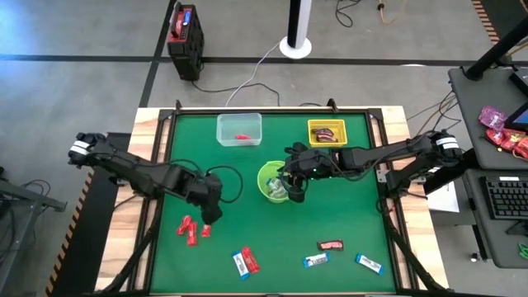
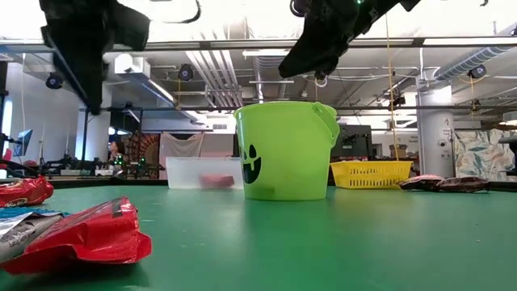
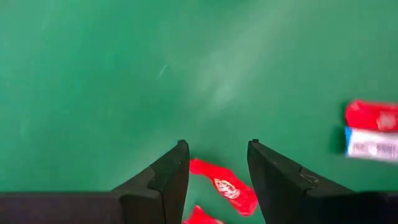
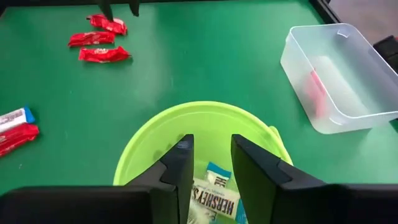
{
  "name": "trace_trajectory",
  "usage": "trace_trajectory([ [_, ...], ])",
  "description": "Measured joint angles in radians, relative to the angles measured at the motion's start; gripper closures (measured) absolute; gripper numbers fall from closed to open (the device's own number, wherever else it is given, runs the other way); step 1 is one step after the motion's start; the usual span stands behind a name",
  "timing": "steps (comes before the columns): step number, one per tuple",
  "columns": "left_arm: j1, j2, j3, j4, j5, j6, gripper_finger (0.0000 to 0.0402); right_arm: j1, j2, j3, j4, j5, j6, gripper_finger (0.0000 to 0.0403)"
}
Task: Sort candy by brand, put in halloween buckets
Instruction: Put the red chocolate into the transparent bin
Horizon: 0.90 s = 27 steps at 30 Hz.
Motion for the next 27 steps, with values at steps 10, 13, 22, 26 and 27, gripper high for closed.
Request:
trace_trajectory([
  [10,-0.076,0.206,0.001,-0.022,0.043,-0.325,0.0255,0.001,0.000,0.001,0.008,-0.008,0.000,0.0283],
  [13,-0.095,0.273,0.019,-0.018,0.071,-0.326,0.0255,0.001,0.000,0.001,0.008,-0.009,-0.001,0.0278],
  [22,-0.136,0.390,0.036,-0.020,0.075,-0.336,0.0255,0.001,-0.001,0.001,0.015,-0.011,-0.026,0.0268],
  [26,-0.135,0.412,0.036,-0.017,0.068,-0.333,0.0260,0.001,-0.002,0.000,0.027,-0.011,-0.039,0.0270],
  [27,-0.135,0.415,0.036,-0.018,0.067,-0.332,0.0265,0.001,-0.002,0.000,0.027,-0.011,-0.040,0.0270],
])
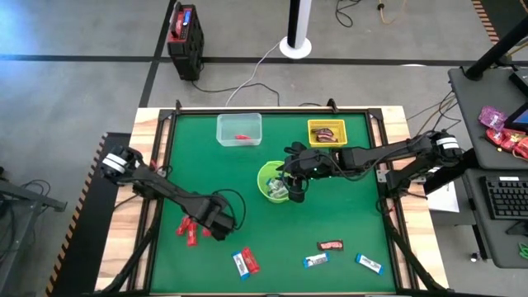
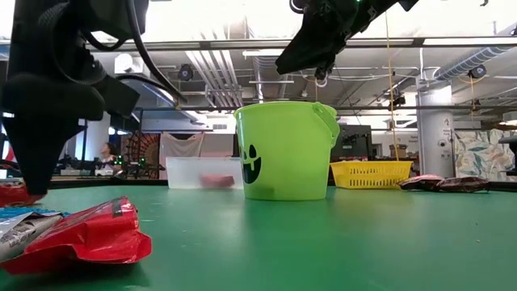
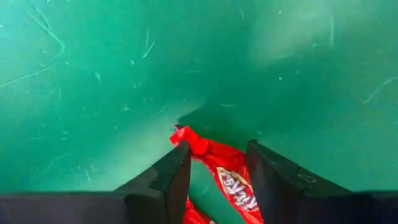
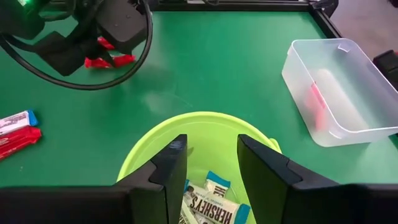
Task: Sort candy by brand, put in halloween buckets
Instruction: Put the red chocolate into the transparent bin
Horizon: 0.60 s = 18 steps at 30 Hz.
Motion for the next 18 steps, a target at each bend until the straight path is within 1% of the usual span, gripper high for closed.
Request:
trace_trajectory([
  [4,0.000,0.004,0.000,0.005,-0.001,0.015,0.0302,0.000,0.000,0.000,0.000,0.000,-0.004,0.0268],
  [6,0.000,0.004,0.000,0.007,-0.002,0.023,0.0329,0.000,0.000,0.000,0.000,0.000,-0.004,0.0266],
  [9,0.000,0.004,-0.001,0.013,-0.002,0.041,0.0380,0.000,0.000,0.000,0.000,0.000,-0.006,0.0267],
  [10,0.000,0.004,-0.001,0.015,-0.002,0.045,0.0390,0.000,0.000,0.000,0.000,0.000,-0.006,0.0268],
  [16,-0.004,-0.004,0.010,0.019,-0.033,0.109,0.0400,0.000,0.000,0.000,0.000,0.000,-0.006,0.0270],
  [18,-0.005,-0.022,0.031,0.021,-0.067,0.153,0.0401,0.000,0.000,0.000,-0.001,0.000,-0.006,0.0267],
])
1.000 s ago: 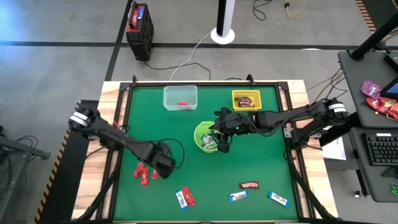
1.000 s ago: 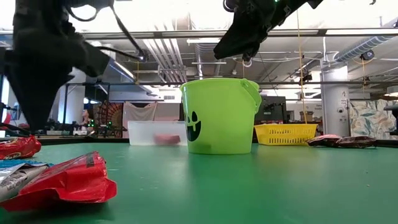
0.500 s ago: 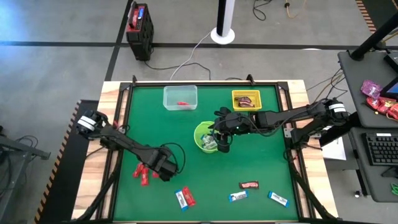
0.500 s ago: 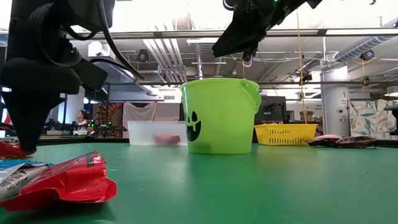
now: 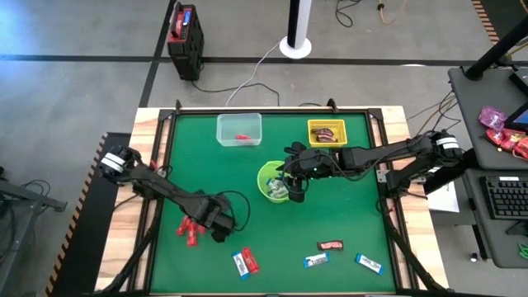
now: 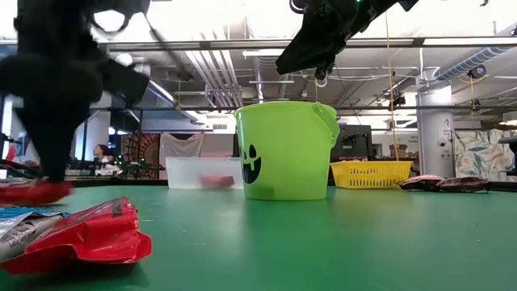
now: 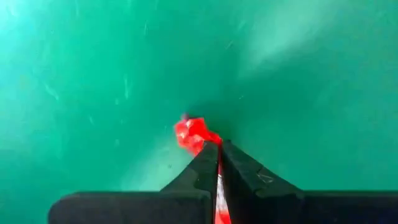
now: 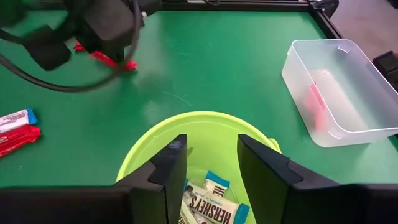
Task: Sort candy by brand, put in halloween buckets
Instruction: Put the red chocolate into the transparent bin
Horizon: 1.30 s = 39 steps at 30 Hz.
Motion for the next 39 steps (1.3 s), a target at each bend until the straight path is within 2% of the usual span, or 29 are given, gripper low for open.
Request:
trace_trajectory([
  [4,0.000,-0.062,0.046,-0.031,-0.093,0.081,0.0401,0.000,0.000,0.000,0.000,0.000,0.000,0.0264],
  [9,0.004,-0.160,0.068,-0.025,-0.108,0.141,0.0402,0.000,0.000,0.000,-0.003,-0.006,0.000,0.0268],
  [13,-0.019,-0.178,0.041,-0.015,-0.113,0.207,0.0399,0.000,0.000,0.000,-0.003,-0.031,0.000,0.0267],
  [18,-0.077,-0.146,0.012,0.008,-0.112,0.402,0.0356,0.000,0.000,0.000,-0.007,-0.034,0.004,0.0260],
  [21,-0.094,-0.137,-0.008,0.079,-0.112,0.453,0.0319,0.000,0.000,0.000,-0.007,-0.036,0.017,0.0257],
  [25,-0.093,-0.137,-0.066,0.193,-0.118,0.460,0.0274,0.000,0.000,0.000,-0.008,-0.049,0.021,0.0257],
  [28,-0.092,-0.137,-0.114,0.233,-0.124,0.437,0.0256,0.000,0.000,0.000,-0.008,-0.050,0.023,0.0259],
  [32,-0.092,-0.132,-0.163,0.289,-0.168,0.413,0.0251,0.002,0.000,-0.001,-0.007,-0.051,0.023,0.0257],
  [39,-0.092,-0.132,-0.227,0.419,-0.172,0.423,0.0255,0.002,0.000,-0.001,-0.005,-0.050,0.023,0.0255],
])
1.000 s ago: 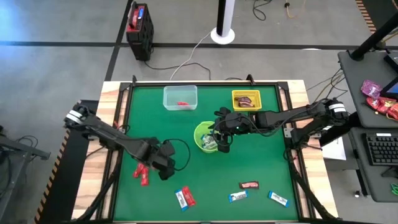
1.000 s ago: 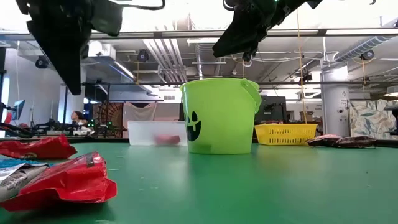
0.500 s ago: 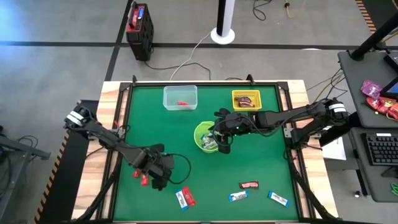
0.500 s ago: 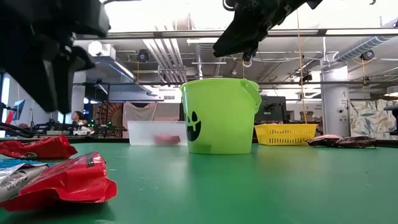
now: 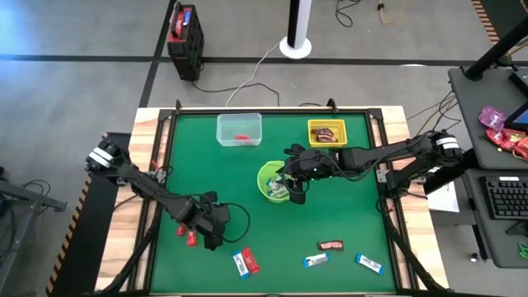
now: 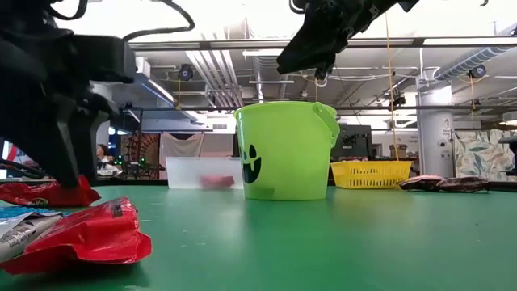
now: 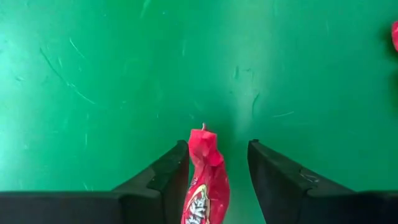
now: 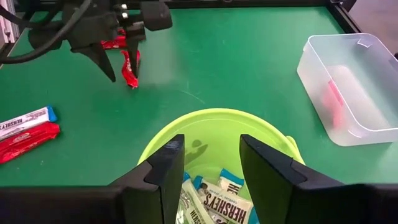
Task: Sort candy by brand, put in halloween buckets
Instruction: Put the red chocolate into the transparent bin
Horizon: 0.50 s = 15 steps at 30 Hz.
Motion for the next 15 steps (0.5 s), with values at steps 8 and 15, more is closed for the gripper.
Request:
trace_trajectory([
  [8,0.000,0.000,-0.055,0.052,0.007,-0.017,0.0342,0.000,0.000,0.000,0.005,0.000,0.000,0.0259],
  [15,-0.001,0.000,-0.017,0.051,-0.051,0.088,0.0391,0.000,0.000,0.000,0.005,0.001,0.007,0.0258],
])
